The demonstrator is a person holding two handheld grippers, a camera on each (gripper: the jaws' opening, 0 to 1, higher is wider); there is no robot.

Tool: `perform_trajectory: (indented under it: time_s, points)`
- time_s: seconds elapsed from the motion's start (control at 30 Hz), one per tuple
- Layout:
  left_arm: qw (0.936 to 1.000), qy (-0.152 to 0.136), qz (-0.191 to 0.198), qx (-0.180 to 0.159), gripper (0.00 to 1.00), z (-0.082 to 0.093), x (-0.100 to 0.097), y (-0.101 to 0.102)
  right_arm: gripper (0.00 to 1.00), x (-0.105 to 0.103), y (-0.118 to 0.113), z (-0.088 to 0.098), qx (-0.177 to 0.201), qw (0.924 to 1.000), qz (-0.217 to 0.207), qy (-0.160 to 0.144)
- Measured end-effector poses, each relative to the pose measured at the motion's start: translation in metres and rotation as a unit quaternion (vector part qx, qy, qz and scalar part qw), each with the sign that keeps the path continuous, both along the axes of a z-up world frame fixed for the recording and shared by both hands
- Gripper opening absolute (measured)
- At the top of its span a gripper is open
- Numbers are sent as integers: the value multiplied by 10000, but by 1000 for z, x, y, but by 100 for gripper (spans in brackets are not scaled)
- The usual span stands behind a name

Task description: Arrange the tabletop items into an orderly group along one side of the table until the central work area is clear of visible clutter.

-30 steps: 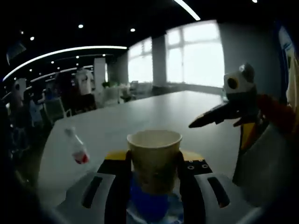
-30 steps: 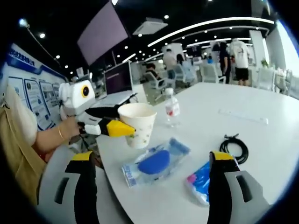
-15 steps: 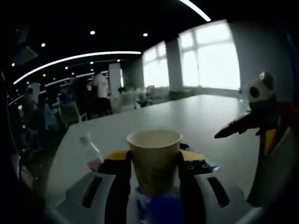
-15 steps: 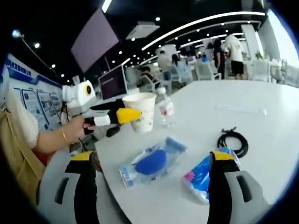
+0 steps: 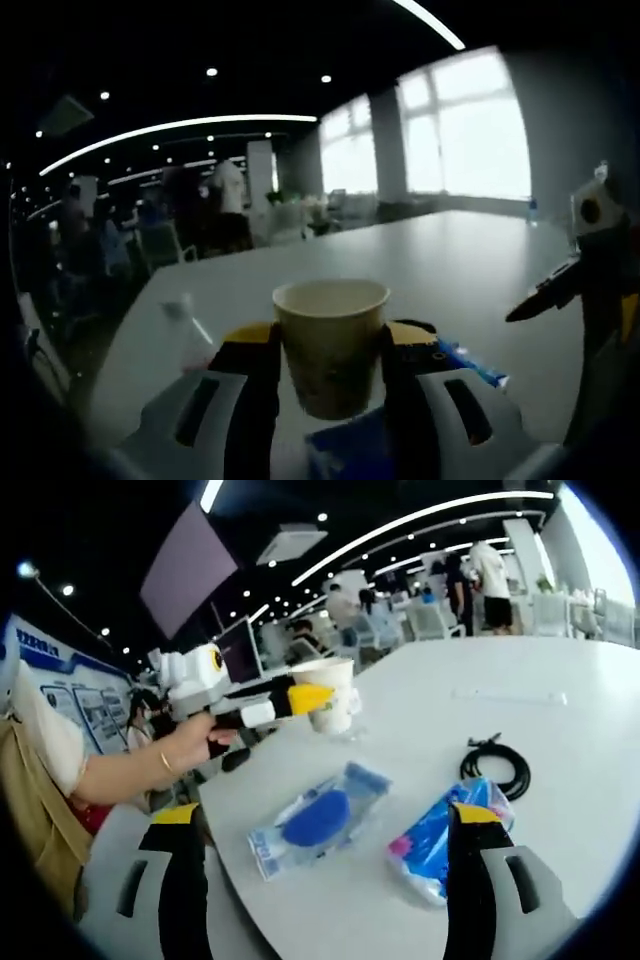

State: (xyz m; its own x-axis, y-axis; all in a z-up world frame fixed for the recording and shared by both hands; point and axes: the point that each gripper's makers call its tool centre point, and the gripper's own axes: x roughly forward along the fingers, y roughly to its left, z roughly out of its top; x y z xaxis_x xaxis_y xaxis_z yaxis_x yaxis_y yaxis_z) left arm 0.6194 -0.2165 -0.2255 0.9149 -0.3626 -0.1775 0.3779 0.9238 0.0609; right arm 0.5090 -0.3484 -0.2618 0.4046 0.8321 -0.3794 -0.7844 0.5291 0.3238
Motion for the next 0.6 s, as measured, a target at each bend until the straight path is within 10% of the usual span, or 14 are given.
perform_trajectory:
  time_s: [0.6]
  points:
    - [9989,38,452,-100,38,-37,55,17,99,7,-12,-18,-139,9993,-206,279]
